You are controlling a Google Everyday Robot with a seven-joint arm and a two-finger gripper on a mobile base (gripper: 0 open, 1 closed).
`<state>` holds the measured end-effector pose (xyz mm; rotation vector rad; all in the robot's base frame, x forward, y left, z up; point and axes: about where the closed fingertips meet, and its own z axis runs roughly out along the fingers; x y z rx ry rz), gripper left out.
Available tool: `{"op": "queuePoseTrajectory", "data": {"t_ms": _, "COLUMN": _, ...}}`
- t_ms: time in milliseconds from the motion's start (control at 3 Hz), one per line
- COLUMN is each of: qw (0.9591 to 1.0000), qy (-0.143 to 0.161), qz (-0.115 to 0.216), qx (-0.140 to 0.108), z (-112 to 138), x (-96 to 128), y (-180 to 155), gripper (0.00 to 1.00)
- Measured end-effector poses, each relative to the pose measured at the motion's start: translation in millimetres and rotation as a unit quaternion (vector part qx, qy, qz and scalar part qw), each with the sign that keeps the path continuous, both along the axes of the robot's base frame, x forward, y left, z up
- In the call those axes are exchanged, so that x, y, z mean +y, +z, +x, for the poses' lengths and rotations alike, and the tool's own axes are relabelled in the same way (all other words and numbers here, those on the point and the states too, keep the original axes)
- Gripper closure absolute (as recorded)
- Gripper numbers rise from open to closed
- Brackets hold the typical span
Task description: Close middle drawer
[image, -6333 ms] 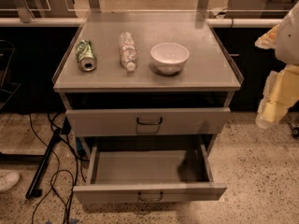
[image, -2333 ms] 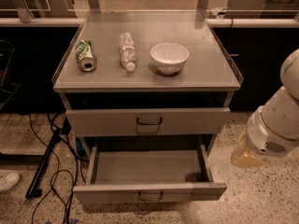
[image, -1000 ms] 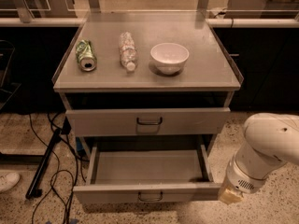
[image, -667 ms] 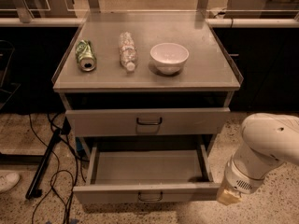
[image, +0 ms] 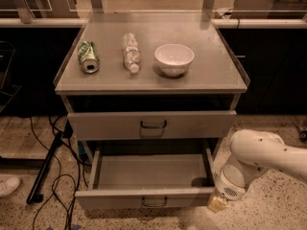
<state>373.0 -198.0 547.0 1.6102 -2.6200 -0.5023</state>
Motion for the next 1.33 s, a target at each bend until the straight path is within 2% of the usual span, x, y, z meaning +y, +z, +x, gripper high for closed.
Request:
{"op": "queuePoseTrajectory", "data": {"t_ms": 333, "qw": 1.0000, "qy": 0.000, "qz": 0.000, "qx": 0.004, "z": -1, "x": 0, "y": -7, "gripper": 1.00}}
{"op": "queuePoseTrajectory", "data": {"t_ms": 667, "qw": 0.9997, "qy": -0.022, "qz": -0.004, "qx": 0.001, "z": 8, "x": -9, "y": -39, "gripper": 1.00}}
{"op": "queuePoseTrajectory", "data": {"t_ms": 1000, "qw": 0.9990, "qy": -0.042, "qz": -0.008, "qx": -0.008, "z": 33, "x": -17, "y": -70, "gripper": 1.00}}
{"op": "queuePoseTrajectory", "data": {"t_ms": 1333, "qw": 0.9990, "qy": -0.042, "qz": -0.007, "qx": -0.007, "z": 33, "x": -17, "y": -71, "gripper": 1.00}}
